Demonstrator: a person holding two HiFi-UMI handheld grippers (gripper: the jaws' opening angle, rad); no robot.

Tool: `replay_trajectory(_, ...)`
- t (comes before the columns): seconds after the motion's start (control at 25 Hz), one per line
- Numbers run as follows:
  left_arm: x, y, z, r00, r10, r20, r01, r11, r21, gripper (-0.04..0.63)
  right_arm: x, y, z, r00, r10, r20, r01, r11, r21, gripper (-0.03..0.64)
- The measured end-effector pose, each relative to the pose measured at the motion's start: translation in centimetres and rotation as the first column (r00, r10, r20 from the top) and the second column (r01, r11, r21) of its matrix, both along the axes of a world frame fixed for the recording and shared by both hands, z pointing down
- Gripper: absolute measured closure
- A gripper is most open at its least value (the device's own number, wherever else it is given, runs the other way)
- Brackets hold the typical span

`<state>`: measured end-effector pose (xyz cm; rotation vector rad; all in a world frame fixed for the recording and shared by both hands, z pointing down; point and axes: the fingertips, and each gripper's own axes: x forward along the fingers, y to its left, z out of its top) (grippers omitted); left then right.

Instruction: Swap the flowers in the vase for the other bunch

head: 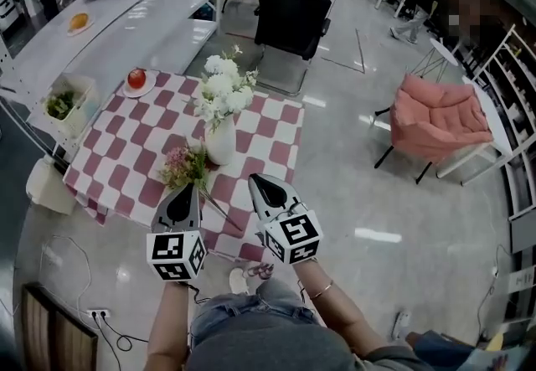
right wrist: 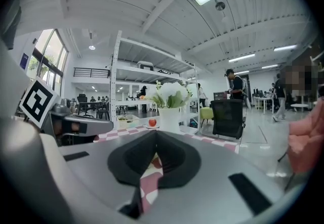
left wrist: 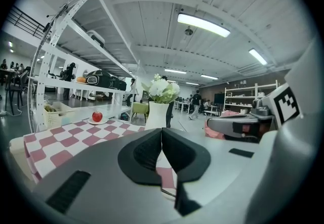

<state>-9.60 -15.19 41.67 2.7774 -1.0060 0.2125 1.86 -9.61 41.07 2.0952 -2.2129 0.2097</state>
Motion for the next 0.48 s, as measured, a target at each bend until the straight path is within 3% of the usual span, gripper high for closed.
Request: replay_trajectory(0.48, 3.5, -2.2, 0.0, 1.000, 0.019, 0.009, -0.019, 1.000, -0.001, 0.577, 1.7, -3.6, 0.7, 0.999, -0.053, -0.011, 0.053, 0.998, -0.030, 0.606)
